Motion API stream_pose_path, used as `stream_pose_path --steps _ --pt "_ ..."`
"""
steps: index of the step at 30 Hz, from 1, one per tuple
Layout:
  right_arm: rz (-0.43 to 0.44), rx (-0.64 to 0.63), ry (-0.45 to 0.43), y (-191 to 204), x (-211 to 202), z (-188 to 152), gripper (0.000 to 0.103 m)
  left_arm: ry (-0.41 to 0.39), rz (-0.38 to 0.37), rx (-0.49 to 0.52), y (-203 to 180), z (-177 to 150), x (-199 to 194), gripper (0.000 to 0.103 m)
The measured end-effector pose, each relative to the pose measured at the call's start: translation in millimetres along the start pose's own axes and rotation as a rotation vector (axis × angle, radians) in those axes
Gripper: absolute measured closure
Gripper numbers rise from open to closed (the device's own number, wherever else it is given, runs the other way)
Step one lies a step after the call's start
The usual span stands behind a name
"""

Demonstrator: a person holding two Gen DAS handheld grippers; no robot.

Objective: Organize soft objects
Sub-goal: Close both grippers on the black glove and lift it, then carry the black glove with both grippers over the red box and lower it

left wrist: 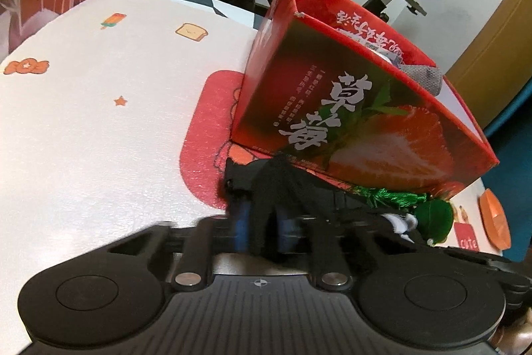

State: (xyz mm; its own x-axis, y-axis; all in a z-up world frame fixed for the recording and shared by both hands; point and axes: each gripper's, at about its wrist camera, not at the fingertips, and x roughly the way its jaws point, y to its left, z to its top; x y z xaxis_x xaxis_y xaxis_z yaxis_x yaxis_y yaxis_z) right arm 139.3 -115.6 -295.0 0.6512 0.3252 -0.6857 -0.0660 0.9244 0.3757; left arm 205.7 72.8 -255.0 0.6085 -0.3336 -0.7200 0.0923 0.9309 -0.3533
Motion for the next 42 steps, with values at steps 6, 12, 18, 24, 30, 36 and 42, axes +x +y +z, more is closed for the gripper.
stream_pose_path --steps 6,12,18,24,30,36,42 --pt "0.003 0.003 -0.002 1 -2 -1 0.095 0.003 -0.003 0.005 -1 -3 -3 0.089" --pt "0.013 0.001 -0.014 3 -7 -1 0.095 -0.020 -0.037 0.023 -3 -3 -10 0.091" --pt "0.034 -0.019 -0.082 8 -20 2 0.095 -0.064 -0.065 0.066 -15 -1 -24 0.092" --pt "0.034 -0.012 -0.096 7 -23 3 0.095 -0.070 -0.069 0.071 -17 0 -24 0.092" --pt "0.045 -0.027 -0.130 9 -32 6 0.095 -0.130 -0.078 0.083 -18 6 -40 0.092" --pt "0.071 -0.080 -0.211 17 -49 15 0.095 -0.213 -0.092 0.100 -25 16 -62 0.092" --pt "0.108 -0.119 -0.283 27 -65 32 0.095 -0.294 -0.112 0.134 -34 33 -87 0.092"
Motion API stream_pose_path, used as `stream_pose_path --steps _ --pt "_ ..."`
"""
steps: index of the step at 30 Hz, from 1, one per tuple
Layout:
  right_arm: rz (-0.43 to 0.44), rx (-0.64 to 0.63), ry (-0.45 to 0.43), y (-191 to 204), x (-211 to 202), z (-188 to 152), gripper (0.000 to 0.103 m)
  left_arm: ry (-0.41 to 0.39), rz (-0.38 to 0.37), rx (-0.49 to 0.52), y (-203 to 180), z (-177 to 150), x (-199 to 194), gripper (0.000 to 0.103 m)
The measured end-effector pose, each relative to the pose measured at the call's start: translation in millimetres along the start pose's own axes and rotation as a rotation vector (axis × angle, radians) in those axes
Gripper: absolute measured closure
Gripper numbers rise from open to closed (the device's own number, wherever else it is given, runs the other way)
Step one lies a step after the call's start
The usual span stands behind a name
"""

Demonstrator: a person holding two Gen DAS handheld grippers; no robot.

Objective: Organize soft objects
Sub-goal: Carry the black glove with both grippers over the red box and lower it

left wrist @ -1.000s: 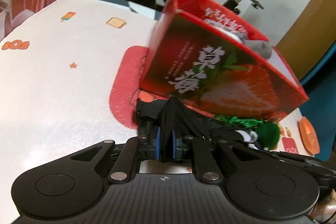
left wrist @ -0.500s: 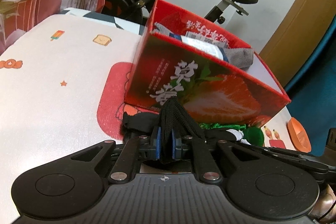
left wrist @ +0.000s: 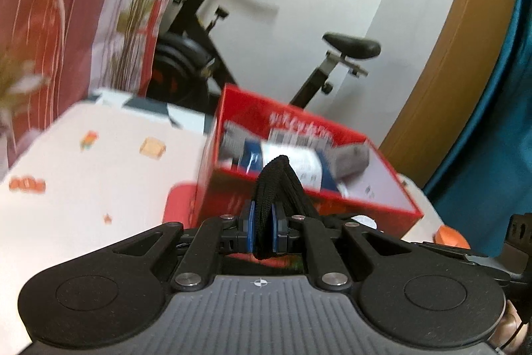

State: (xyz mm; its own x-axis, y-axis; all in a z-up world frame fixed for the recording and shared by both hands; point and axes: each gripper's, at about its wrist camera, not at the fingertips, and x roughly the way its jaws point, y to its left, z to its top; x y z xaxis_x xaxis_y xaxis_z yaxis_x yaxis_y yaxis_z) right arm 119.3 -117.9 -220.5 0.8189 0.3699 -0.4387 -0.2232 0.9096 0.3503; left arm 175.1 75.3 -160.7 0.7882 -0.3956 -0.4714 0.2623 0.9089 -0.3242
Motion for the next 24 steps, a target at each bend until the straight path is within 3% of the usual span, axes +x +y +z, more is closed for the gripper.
stream_pose_path --steps 7,12,17,24 --pt "0.026 -0.023 -0.099 5 -5 39 0.095 -0.063 -0.026 0.024 -16 26 -2 0.092" --pt "-0.007 -0.039 -0.205 0 -18 67 0.095 -0.088 -0.073 0.037 -31 40 13 0.092" --pt "-0.091 -0.051 -0.243 -14 -23 85 0.095 -0.028 -0.129 0.054 -46 43 49 0.092" --pt "-0.181 -0.027 -0.223 -40 -12 76 0.095 0.026 -0.145 0.072 -58 35 87 0.092"
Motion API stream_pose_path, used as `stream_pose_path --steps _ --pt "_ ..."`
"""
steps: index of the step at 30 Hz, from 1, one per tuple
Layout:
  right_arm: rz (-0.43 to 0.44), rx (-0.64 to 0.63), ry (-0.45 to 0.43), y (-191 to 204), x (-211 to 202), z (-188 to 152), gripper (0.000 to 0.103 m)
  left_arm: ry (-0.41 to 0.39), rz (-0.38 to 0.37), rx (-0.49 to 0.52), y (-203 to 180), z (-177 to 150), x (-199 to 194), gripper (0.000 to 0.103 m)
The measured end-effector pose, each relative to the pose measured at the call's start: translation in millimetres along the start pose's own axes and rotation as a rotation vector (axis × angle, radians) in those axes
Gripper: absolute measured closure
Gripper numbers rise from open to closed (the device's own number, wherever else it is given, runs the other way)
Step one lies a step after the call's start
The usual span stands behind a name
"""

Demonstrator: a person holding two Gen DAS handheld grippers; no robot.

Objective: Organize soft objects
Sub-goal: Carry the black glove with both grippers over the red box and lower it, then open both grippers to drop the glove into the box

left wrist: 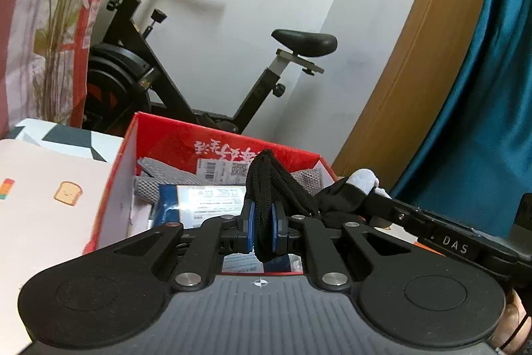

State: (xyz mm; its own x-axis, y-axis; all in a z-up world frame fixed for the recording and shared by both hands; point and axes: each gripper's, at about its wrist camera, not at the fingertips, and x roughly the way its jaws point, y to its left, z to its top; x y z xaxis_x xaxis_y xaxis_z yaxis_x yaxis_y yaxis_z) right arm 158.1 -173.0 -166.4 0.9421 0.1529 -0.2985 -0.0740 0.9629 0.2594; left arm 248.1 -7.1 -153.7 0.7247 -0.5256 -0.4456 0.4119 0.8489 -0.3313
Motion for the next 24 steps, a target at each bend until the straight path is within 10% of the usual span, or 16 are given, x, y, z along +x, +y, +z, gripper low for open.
stream_pose_path --steps 24 --pt "-0.024 0.037 0.195 9 52 -34 0.089 0.072 0.179 0.158 40 4 13 0.087"
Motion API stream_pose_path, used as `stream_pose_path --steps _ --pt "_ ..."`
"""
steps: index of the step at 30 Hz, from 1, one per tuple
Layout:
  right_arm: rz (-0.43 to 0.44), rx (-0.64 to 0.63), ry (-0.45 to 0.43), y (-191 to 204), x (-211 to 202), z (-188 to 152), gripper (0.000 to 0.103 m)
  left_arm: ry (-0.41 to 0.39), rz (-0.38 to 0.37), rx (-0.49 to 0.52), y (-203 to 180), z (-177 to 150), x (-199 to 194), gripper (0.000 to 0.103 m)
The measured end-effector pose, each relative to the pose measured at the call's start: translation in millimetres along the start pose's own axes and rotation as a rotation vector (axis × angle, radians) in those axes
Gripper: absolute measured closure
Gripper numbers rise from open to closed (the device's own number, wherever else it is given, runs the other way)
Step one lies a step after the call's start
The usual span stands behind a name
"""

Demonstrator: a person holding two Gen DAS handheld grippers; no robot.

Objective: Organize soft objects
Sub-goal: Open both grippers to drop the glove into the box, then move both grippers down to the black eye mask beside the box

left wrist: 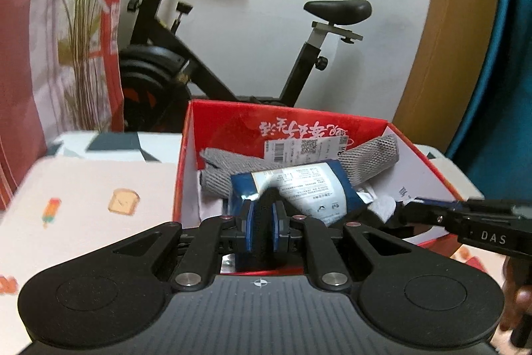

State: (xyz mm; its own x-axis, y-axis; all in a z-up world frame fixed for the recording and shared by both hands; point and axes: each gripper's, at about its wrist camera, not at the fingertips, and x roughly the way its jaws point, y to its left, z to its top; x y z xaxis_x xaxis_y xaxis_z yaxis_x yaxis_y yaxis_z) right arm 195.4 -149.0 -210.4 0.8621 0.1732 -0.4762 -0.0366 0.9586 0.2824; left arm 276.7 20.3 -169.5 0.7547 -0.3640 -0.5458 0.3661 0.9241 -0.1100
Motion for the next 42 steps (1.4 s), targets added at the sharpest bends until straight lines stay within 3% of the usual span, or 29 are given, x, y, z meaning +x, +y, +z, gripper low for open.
stream_pose_path --steps 2,4,7,10,11,12,14,15,17,20,23,27,33,42 --pt "-0.048 -0.074 -0.006 6 -1 2 0.086 -0.012 0.001 0.005 0 1 -4 0.057" --pt "-0.068 -0.106 -0.019 7 -6 3 0.083 -0.034 0.007 -0.005 2 1 -11 0.043" --pt "-0.090 -0.115 -0.043 6 -14 4 0.076 -0.053 0.010 -0.026 4 0 -22 0.029" --pt "-0.166 -0.165 -0.070 8 -24 1 0.052 -0.084 0.013 -0.062 6 -4 -34 0.008" --pt "-0.188 -0.179 -0.077 8 -26 -2 0.038 -0.093 0.010 -0.070 7 -5 -38 0.004" --pt "-0.207 -0.181 -0.083 7 -30 -4 0.029 -0.100 0.006 -0.079 7 -7 -42 0.003" --pt "-0.222 -0.161 -0.085 2 -36 -8 0.024 -0.101 0.008 -0.094 6 -9 -47 0.000" --pt "-0.226 -0.148 -0.084 0 -39 -11 0.014 -0.101 0.016 -0.101 5 -11 -49 0.000" --pt "-0.228 -0.113 -0.098 -6 -46 -16 0.005 -0.095 0.026 -0.106 2 -16 -52 0.000" --pt "-0.225 -0.106 -0.142 -7 -59 -26 0.001 -0.084 0.027 -0.108 0 -26 -56 0.000" --pt "-0.219 -0.155 -0.158 0 -67 -38 0.000 -0.071 0.018 -0.136 1 -38 -58 0.000" --pt "-0.205 -0.129 -0.122 4 -67 -54 0.000 -0.031 0.035 -0.181 5 -54 -57 0.000" --pt "-0.280 -0.126 -0.049 17 -57 -78 0.000 0.031 0.046 -0.185 9 -77 -54 0.000" --pt "-0.127 -0.019 0.097 7 -47 -89 0.001 0.091 0.075 -0.197 14 -89 -44 0.000"
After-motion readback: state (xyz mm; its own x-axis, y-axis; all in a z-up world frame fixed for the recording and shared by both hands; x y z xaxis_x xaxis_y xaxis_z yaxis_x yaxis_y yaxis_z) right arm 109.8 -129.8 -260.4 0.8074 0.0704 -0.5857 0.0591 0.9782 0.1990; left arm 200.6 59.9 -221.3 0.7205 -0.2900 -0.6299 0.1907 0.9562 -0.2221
